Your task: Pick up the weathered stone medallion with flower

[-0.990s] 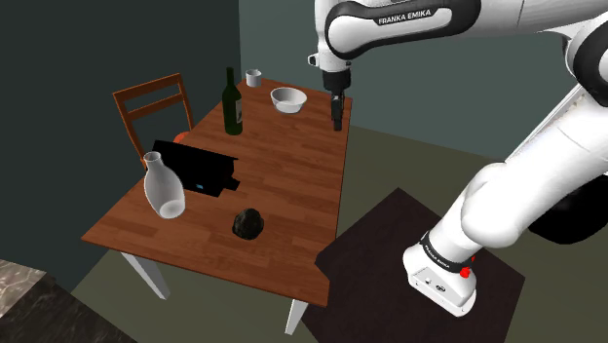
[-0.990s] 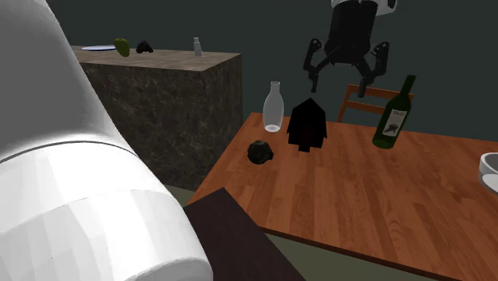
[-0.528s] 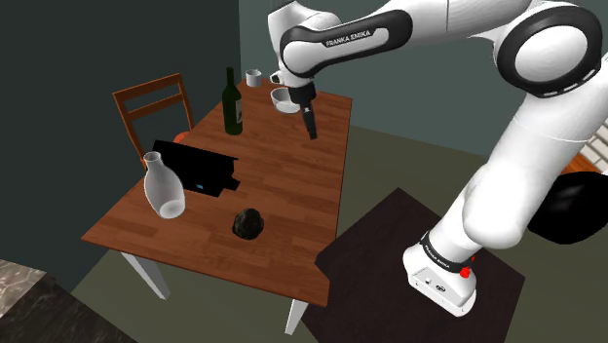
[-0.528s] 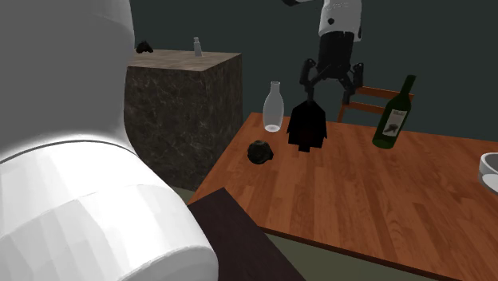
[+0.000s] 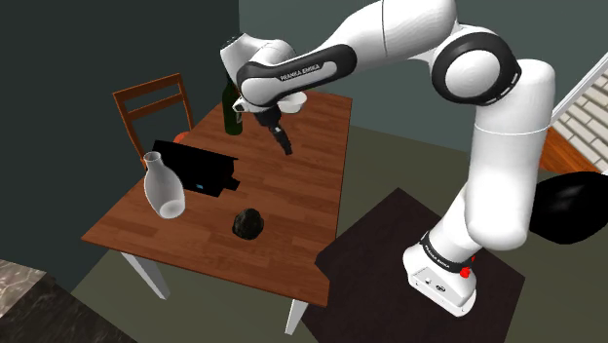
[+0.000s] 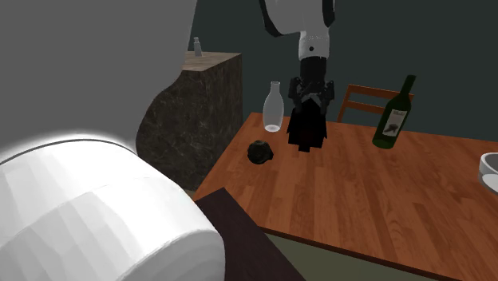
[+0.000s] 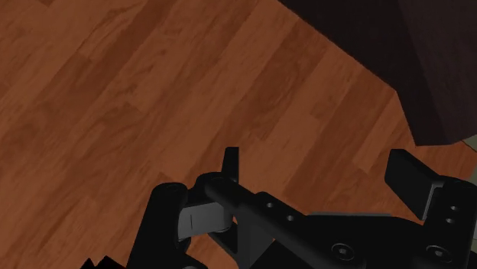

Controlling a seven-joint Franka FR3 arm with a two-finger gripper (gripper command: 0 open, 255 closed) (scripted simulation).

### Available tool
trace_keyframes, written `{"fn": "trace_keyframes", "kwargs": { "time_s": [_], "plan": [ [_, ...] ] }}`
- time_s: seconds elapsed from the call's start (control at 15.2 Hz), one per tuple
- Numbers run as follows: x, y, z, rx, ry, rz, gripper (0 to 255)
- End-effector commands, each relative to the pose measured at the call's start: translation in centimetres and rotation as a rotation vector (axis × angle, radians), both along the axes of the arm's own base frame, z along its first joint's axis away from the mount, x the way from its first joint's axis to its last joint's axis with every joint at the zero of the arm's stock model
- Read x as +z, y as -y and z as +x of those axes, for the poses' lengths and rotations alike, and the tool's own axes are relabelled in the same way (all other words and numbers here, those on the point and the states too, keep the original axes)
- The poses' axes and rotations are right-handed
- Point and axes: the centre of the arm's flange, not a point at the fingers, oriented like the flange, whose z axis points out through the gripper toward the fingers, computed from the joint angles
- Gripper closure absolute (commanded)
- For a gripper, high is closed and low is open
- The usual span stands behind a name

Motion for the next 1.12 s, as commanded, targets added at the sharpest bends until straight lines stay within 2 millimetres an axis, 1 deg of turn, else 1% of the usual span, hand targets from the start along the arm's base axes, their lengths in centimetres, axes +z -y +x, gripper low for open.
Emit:
{"fn": "trace_keyframes", "kwargs": {
  "time_s": [0.0, 0.26, 0.53, 0.79, 1.06],
  "plan": [
    [-1.8, -2.3, 0.5, 0.080, -0.028, -0.005, 0],
    [-5.5, -7.1, 0.9, 0.236, -0.082, -0.017, 0],
    [-9.2, -11.8, 0.3, 0.392, -0.135, -0.028, 0],
    [-13.0, -16.3, -1.2, 0.548, -0.189, -0.039, 0],
    [-16.7, -20.4, -3.6, 0.703, -0.242, -0.050, 0]
  ]
}}
